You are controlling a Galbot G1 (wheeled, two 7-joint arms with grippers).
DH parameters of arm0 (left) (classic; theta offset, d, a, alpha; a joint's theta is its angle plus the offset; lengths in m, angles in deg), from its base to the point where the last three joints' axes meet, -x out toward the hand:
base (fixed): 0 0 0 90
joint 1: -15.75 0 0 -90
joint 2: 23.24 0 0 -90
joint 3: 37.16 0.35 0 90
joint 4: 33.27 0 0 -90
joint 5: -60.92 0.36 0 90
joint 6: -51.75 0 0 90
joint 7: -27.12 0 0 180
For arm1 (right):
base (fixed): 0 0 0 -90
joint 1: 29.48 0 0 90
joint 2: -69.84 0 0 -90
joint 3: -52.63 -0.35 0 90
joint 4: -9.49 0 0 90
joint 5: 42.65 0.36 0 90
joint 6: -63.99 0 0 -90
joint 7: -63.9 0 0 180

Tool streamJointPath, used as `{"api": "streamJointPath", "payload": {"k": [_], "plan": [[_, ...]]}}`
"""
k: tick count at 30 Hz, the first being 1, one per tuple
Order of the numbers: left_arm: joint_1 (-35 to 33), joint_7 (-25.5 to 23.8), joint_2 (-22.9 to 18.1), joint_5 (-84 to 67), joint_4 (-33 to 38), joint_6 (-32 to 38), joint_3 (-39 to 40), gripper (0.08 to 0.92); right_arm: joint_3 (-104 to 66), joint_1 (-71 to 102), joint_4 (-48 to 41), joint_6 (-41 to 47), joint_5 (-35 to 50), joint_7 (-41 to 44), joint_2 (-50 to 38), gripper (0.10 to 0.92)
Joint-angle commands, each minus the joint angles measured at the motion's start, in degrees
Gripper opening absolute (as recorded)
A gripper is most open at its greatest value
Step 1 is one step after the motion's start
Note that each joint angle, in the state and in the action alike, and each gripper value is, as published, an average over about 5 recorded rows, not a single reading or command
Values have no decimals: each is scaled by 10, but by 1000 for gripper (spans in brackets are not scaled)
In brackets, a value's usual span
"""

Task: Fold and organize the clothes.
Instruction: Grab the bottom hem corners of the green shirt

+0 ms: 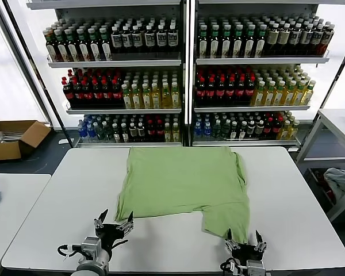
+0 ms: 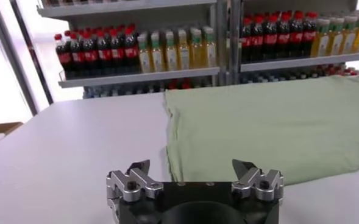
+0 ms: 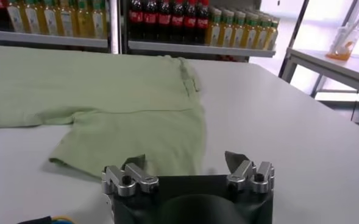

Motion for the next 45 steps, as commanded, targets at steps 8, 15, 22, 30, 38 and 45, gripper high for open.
{"api": "streamJointPath", "payload": {"k": [8, 15, 22, 30, 38, 45], "plan": [[22, -10, 28, -34, -53, -14, -1, 806, 1, 7, -5, -1, 13, -7, 11, 823], [23, -11, 27, -34, -62, -14, 1, 640, 1, 11, -7, -4, 14, -6, 12, 793], [19, -14, 26, -38, -66, -16, 1, 437, 6, 11, -18, -11, 14, -8, 14, 603], [17, -16, 24, -39, -67, -15, 4, 211, 2, 8, -23, -17, 26, -7, 16, 378], [18, -21, 20, -39, -64, -3, 7, 84, -6, 2, -24, -29, 32, -3, 17, 157], [32, -18, 15, -90, -63, 39, 7, 84, -23, -14, 9, -45, 20, 33, 18, 108]]}}
